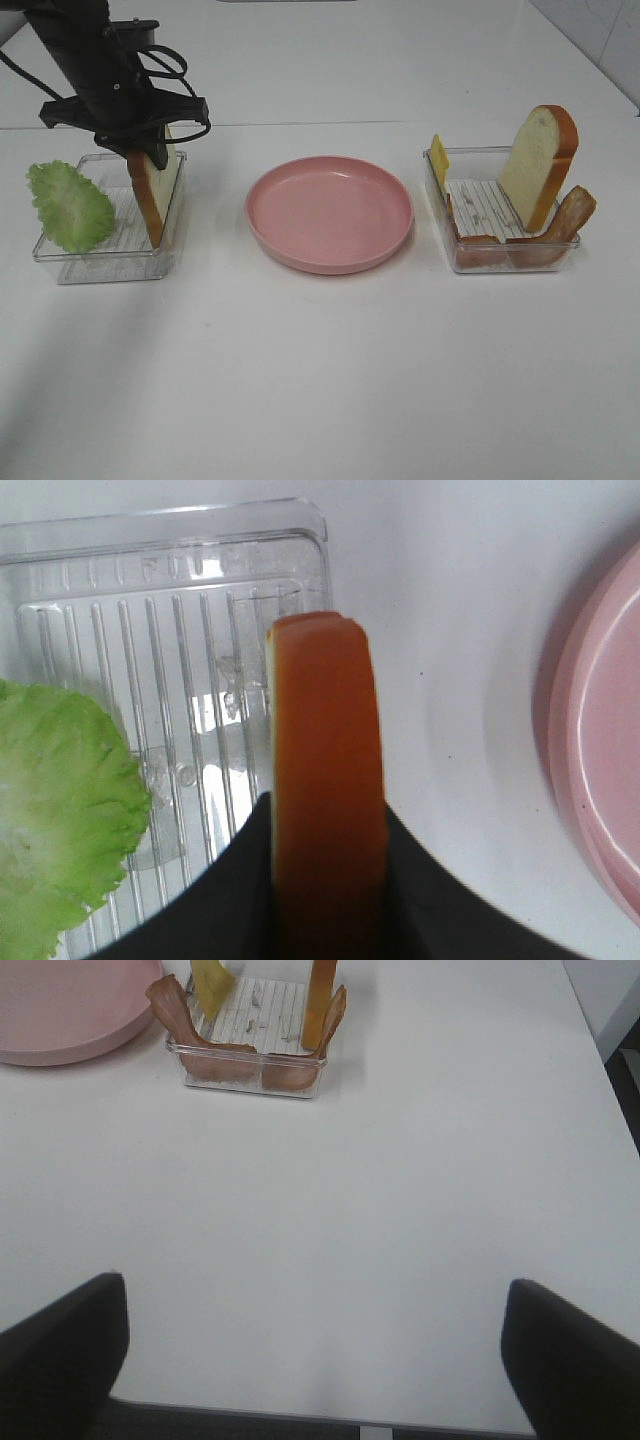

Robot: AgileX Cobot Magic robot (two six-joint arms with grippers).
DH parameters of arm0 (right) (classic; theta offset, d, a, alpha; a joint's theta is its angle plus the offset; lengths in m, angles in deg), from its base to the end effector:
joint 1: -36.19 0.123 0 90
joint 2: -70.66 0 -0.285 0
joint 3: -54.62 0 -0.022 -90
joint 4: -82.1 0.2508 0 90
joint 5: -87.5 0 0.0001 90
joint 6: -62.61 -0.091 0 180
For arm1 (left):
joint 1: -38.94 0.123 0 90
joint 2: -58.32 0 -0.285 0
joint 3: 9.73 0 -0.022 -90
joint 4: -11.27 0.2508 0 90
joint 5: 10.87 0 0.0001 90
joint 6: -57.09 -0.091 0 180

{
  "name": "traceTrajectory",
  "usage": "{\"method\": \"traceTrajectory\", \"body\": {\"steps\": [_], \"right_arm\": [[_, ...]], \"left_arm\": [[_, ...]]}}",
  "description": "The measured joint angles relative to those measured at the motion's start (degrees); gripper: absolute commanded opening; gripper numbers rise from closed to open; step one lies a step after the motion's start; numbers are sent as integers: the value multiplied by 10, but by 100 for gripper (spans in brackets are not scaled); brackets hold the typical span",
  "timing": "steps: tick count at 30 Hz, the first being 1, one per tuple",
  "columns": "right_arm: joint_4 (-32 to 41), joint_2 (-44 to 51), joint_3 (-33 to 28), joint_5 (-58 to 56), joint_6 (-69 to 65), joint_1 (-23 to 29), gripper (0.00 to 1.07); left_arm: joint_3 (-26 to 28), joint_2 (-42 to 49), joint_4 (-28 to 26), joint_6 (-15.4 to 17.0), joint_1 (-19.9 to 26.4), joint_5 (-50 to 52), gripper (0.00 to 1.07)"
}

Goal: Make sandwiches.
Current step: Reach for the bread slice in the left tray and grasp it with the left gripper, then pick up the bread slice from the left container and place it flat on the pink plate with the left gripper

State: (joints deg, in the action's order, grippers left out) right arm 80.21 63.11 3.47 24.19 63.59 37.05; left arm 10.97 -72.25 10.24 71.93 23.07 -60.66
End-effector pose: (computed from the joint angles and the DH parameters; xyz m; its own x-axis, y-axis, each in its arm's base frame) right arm -0.0025 -0.0027 0.2613 -0.5299 -0.0399 -0.8471 -0.0069 0.9991 -0.0427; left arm 0.4424 -0.1271 0.1896 -0.9434 -0.0097 -0.3316 0.0268 0.9941 -0.1053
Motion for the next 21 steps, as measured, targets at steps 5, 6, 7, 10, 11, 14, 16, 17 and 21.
{"method": "traceTrajectory", "body": {"steps": [5, 6, 7, 10, 11, 14, 16, 17, 21], "right_arm": [[0, 0, 0, 0, 0, 0, 99], [0, 0, 0, 0, 0, 0, 99], [0, 0, 0, 0, 0, 0, 99], [0, 0, 0, 0, 0, 0, 99], [0, 0, 0, 0, 0, 0, 99], [0, 0, 0, 0, 0, 0, 99], [0, 0, 0, 0, 0, 0, 99], [0, 0, 0, 0, 0, 0, 99], [0, 0, 0, 0, 0, 0, 99]], "left_arm": [[0, 9, 10, 14, 0, -29, 0], [0, 9, 10, 14, 0, -29, 0], [1, 14, 10, 15, 0, -38, 0], [13, 28, 10, 19, 0, -80, 0], [13, 28, 10, 19, 0, -80, 0], [47, 51, 14, 19, 0, -133, 0], [78, 68, 10, 21, 0, -152, 0], [78, 68, 10, 21, 0, -152, 0], [125, 78, -47, 19, 0, -149, 0]]}}
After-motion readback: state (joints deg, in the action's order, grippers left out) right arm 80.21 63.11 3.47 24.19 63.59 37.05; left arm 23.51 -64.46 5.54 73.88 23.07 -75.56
